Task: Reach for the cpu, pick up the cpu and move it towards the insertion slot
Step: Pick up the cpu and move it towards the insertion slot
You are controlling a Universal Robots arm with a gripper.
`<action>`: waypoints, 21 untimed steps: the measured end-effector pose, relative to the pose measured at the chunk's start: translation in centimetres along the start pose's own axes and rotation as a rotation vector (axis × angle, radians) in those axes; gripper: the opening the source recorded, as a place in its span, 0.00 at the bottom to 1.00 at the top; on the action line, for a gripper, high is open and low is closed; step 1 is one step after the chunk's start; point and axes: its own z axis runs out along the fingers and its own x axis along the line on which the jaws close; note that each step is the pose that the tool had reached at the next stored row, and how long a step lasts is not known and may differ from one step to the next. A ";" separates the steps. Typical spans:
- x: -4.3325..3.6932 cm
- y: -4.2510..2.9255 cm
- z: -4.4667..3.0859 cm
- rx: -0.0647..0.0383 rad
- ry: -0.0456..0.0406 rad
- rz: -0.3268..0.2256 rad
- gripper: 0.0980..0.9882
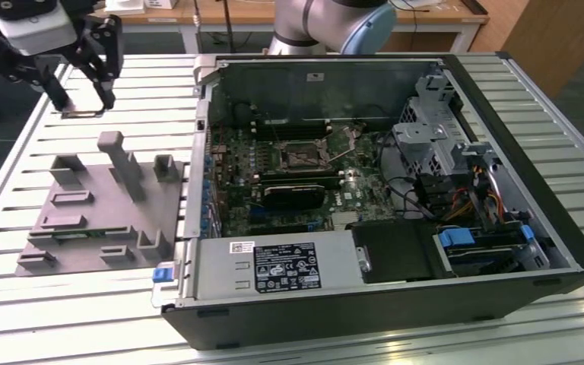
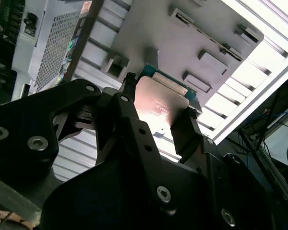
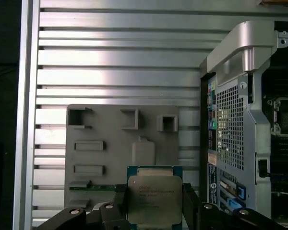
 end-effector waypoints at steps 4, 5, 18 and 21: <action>-1.80 0.01 0.07 0.000 0.0000 0.000 0.50; -2.25 0.01 0.09 0.000 0.0000 0.000 0.50; -7.15 0.05 0.40 0.000 0.0000 0.000 0.50; -8.07 0.05 0.47 0.000 0.0000 0.000 0.50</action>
